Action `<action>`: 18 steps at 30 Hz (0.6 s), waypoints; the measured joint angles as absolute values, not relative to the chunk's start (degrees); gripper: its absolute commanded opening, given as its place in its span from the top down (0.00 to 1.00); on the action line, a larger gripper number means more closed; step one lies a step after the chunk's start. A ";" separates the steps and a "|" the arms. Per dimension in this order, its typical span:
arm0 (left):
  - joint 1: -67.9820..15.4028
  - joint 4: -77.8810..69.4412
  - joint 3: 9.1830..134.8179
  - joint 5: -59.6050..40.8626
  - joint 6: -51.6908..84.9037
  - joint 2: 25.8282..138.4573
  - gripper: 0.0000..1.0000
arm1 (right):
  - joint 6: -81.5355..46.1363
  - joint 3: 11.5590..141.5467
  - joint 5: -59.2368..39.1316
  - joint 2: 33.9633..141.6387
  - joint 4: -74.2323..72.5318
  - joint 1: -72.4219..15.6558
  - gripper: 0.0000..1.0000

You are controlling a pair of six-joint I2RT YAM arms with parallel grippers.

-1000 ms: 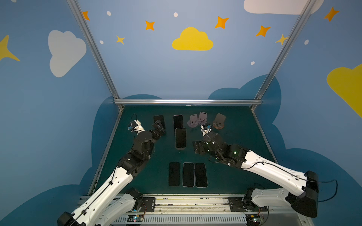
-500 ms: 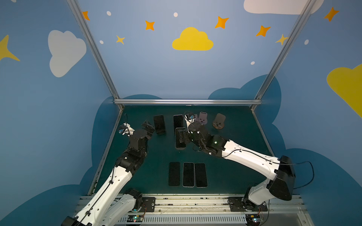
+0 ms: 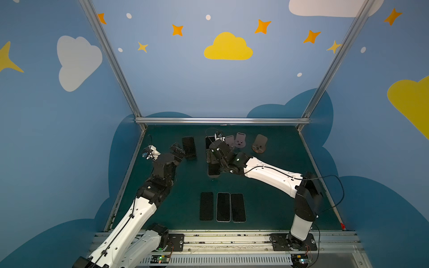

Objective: Remove the phone from the phone stand
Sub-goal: 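Lower the open right gripper over the light-blue-framed phone standing in the middle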

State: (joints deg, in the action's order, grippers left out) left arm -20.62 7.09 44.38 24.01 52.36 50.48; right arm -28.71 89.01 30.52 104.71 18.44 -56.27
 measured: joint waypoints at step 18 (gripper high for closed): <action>-20.01 6.50 44.38 21.89 52.42 50.52 0.00 | -31.14 88.47 27.59 108.68 16.12 -55.11 0.08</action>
